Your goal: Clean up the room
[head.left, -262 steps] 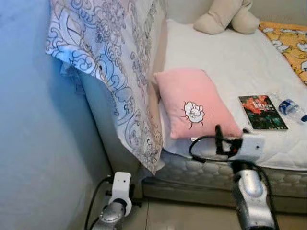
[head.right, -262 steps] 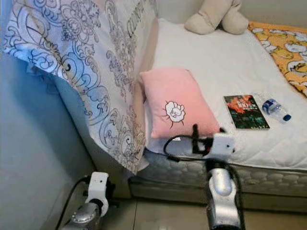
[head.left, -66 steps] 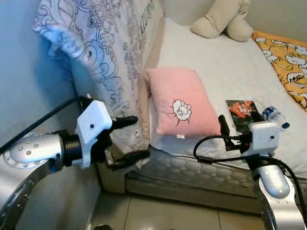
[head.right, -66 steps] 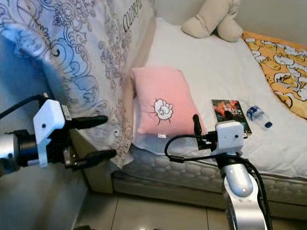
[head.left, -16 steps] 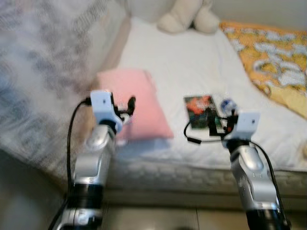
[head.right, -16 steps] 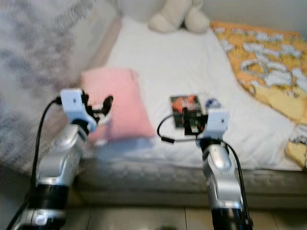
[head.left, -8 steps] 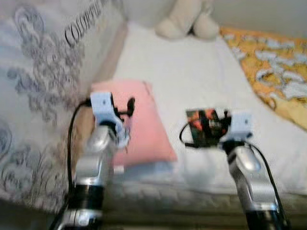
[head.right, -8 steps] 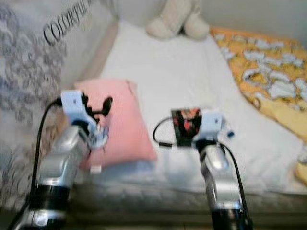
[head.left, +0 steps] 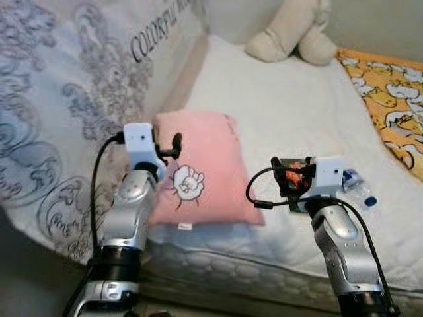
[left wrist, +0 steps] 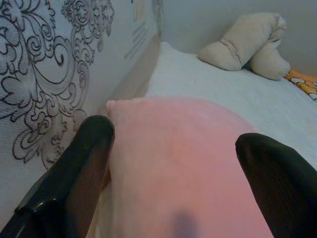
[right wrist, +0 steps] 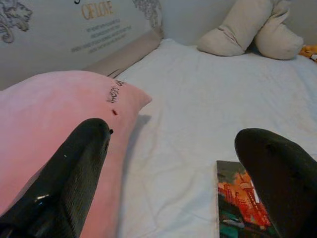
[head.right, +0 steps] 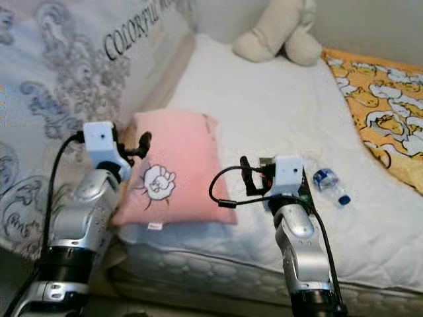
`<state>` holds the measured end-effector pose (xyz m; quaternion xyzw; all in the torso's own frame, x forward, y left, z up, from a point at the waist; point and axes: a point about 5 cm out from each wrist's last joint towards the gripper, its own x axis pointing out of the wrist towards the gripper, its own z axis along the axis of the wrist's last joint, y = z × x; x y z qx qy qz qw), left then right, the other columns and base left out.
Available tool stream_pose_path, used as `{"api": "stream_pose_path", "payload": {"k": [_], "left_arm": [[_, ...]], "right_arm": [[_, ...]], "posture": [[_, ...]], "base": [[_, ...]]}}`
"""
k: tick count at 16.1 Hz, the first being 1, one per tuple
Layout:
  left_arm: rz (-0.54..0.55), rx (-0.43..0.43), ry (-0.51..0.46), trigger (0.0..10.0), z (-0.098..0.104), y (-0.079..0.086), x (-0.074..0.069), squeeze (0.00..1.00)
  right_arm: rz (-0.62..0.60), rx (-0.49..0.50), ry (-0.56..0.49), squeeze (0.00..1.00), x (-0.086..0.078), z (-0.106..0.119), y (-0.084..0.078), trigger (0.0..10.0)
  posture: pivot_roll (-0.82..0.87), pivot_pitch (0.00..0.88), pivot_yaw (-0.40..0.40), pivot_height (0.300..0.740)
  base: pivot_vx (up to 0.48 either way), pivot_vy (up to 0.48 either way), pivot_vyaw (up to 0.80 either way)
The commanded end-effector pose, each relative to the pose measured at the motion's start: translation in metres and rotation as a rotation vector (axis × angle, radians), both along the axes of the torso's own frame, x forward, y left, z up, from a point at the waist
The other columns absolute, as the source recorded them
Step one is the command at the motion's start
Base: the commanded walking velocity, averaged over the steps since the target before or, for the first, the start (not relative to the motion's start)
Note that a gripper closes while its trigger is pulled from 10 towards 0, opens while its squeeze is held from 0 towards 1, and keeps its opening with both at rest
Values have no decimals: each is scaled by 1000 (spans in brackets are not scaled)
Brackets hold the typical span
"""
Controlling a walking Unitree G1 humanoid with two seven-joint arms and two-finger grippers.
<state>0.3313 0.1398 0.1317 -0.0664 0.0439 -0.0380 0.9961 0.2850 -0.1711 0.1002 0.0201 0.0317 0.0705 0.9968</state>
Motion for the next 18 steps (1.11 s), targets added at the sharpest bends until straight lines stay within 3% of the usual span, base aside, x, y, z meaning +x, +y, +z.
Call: {"api": "stream_pose_path", "payload": {"k": [1,3,4,7,9,11,16,17,18], "left_arm": [[-22,6,15,10000,1,-5,3,0],[-35,-9,51,10000,-4,-4,3,0],[-38,-62,139,10000,-18,0,2,0],[-11,-151,249,10000,-40,7,0,0],[2,-166,279,10000,-47,9,1,0],[23,-248,326,10000,-55,8,6,0],[30,-165,391,10000,-69,17,11,0],[34,-191,392,0,-71,19,12,0],[37,-193,400,0,-72,22,12,0]], "right_arm": [[-31,-8,6,200,-3,0,-7,10000],[-35,-7,9,200,-7,-1,-7,10000],[-40,-3,23,200,-12,-4,-8,10000],[-36,-10,49,204,-27,-6,-9,10000],[-28,-15,61,204,-32,-6,-10,10000],[17,-27,99,204,-45,-7,-14,10000],[40,-29,112,208,-50,-1,-16,10000],[42,-25,115,204,-50,0,-15,10000],[42,-22,117,200,-50,-1,-13,10000]], "posture": [[-82,25,-44,740],[-87,39,-40,740],[-91,58,-39,740],[-118,116,-54,740],[-130,131,-61,740],[-163,174,-81,740],[-187,183,-89,740],[-182,174,-85,740],[-179,173,-83,740]], "base": [[0,0,0],[0,0,0],[0,0,0],[0,0,0],[0,0,0],[0,0,0],[0,0,0],[0,0,0],[0,0,0]]}}
